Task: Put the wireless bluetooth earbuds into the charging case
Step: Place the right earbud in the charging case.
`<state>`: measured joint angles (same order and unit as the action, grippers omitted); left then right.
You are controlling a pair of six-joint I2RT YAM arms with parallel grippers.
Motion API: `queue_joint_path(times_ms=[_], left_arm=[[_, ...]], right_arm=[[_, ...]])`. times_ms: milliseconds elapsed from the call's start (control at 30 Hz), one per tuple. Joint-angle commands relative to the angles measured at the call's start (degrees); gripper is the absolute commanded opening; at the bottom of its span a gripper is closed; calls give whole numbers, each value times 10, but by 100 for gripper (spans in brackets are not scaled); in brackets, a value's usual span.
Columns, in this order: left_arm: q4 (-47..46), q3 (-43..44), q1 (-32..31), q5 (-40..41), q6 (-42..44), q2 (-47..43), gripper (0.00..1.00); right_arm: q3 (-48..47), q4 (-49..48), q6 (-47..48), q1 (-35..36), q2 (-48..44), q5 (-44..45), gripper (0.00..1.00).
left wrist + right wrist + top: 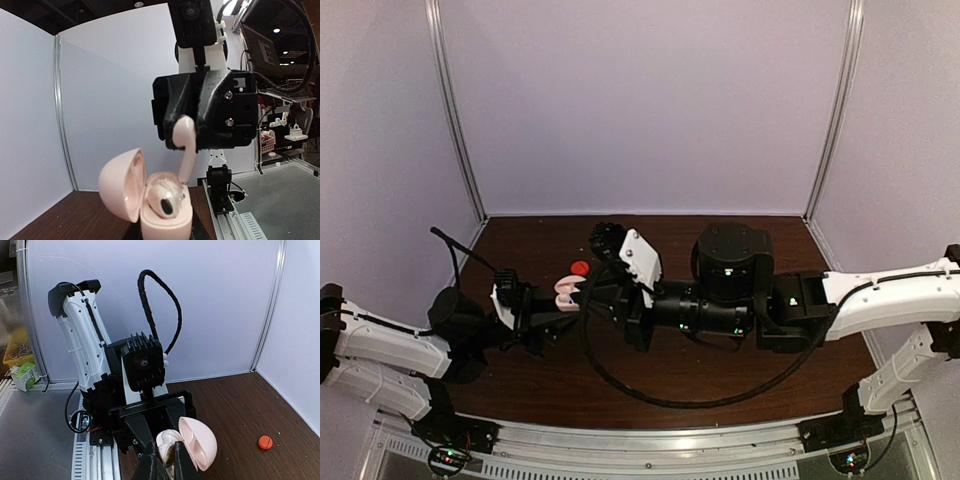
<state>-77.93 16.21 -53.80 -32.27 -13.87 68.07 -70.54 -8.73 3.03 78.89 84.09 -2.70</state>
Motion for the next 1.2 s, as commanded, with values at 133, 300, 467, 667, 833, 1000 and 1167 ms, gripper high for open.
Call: queue_joint_path(times_ms=[133, 300, 467, 667, 833, 1000, 1167], left_arm=[[-18, 13, -3, 8, 3, -8, 0], [-17, 14, -3, 9, 3, -12, 0], [-9, 15, -3, 11, 5, -18, 0], [-7, 14, -2, 19, 4, -26, 0], [-11, 14, -2, 23, 2, -27, 0], [-12, 16, -3, 24, 2, -25, 0], [-12, 15, -2, 29, 2, -27, 0]], right_arm=[[-9, -3, -5, -3, 14, 16, 5], [-7, -5, -6, -4, 21, 24, 5], [-5, -6, -7, -5, 26, 36, 6], [10, -7, -14, -8, 20, 52, 5], [23, -11, -25, -11, 14, 50, 5], [26, -21, -30, -11, 19, 31, 5], [30, -34, -54, -11, 24, 10, 5]])
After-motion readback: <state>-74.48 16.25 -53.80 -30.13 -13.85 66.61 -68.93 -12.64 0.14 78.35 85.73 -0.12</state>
